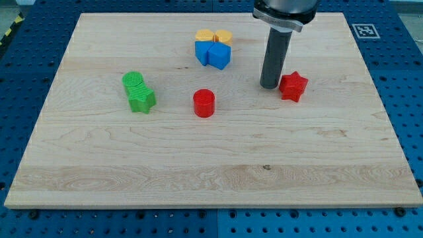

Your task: Slide the red star horizontally to the right side of the red circle

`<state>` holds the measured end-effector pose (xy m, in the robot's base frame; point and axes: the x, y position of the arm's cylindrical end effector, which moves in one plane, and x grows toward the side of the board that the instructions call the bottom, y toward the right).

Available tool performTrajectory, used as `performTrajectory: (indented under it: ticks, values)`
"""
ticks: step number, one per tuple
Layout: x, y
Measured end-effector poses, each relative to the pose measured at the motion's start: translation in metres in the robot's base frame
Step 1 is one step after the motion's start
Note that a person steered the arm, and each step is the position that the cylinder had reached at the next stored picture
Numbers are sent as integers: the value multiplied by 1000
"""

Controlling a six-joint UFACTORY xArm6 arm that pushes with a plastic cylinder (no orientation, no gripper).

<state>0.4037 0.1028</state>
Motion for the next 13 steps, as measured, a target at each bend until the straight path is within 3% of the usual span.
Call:
performTrajectory:
  ticks: [4, 7, 9, 10, 13]
  values:
    - [2, 82]
    - [2, 105]
    - [8, 103]
    - [13, 68]
    - [30, 83]
